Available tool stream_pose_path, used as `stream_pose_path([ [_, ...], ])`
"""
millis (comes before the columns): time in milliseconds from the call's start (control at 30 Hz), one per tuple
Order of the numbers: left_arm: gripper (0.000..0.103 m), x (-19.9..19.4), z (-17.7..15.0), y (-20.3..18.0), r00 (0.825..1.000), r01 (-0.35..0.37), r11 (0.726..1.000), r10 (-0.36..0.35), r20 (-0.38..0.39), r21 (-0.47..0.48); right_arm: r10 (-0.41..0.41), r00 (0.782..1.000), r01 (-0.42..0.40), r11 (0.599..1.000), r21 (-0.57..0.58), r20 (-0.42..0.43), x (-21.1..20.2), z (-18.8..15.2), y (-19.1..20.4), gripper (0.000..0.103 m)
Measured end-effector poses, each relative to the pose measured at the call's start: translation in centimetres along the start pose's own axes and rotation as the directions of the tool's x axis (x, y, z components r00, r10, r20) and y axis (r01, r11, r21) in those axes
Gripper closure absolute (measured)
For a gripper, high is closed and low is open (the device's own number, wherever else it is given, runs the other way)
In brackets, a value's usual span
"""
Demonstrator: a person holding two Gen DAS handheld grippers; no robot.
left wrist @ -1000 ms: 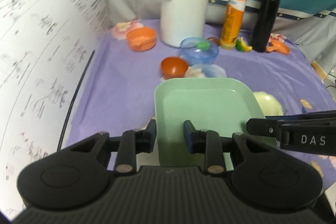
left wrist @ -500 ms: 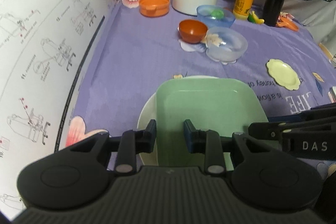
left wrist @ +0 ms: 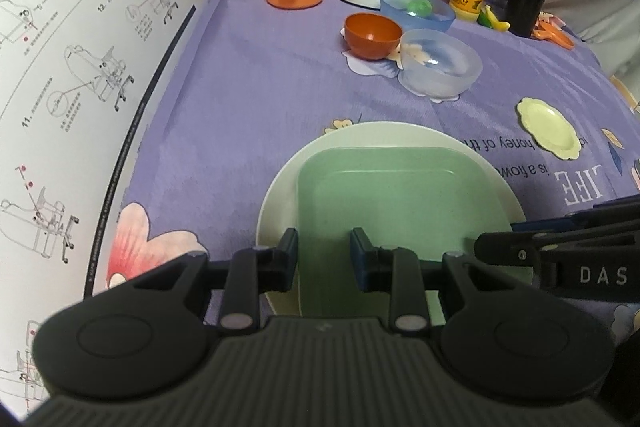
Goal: Organize plates and bowls
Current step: 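Carry the green plate with the right gripper and set it on the white plate, then open the right gripper and move it toward the yellow flower-shaped plate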
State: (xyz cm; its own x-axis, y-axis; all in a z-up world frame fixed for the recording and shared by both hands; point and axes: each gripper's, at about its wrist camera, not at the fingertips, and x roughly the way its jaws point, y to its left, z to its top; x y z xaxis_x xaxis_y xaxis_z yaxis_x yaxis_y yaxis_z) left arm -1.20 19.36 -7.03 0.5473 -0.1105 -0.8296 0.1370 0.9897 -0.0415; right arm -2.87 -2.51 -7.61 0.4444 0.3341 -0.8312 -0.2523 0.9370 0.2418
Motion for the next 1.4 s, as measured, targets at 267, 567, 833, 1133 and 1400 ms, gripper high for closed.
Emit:
stream_pose_path([
  [267, 0.054, 0.1, 0.1, 0.0, 1.0, -0.007, 1.0, 0.007, -0.005, -0.011, 0.013, 1.0, -0.013, 1.0, 0.01, 0.001, 0.5, 0.4, -0.1, 0.074],
  [567, 0.0, -2.6, 0.9, 0.7, 0.994, -0.061, 0.996, 0.067, 0.09, -0.064, 0.045, 0.994, -0.05, 0.998, 0.045, 0.1, -2.4, 1.1, -1.1, 0.003],
  [833, 0.0, -2.9, 0.9, 0.5, 0.996, -0.059, 0.993, 0.064, 0.056, -0.099, 0.051, 0.992, -0.061, 0.995, 0.082, 0.117, -3.4, 0.7, -2.0, 0.0],
  [1133, 0.0, -3.4, 1.0, -1.4, 0.995, -0.075, 0.996, 0.077, 0.057, -0.049, 0.05, 0.989, -0.067, 0.99, 0.125, 0.136, -4.2, 0.0, -3.3, 0.0],
  [1400, 0.0, -3.2, 1.4, -3.6, 0.996, -0.069, 0.998, 0.068, 0.05, 0.006, 0.04, 0.987, -0.067, 0.983, 0.174, 0.156, -4.9, -0.8, -4.9, 0.0],
])
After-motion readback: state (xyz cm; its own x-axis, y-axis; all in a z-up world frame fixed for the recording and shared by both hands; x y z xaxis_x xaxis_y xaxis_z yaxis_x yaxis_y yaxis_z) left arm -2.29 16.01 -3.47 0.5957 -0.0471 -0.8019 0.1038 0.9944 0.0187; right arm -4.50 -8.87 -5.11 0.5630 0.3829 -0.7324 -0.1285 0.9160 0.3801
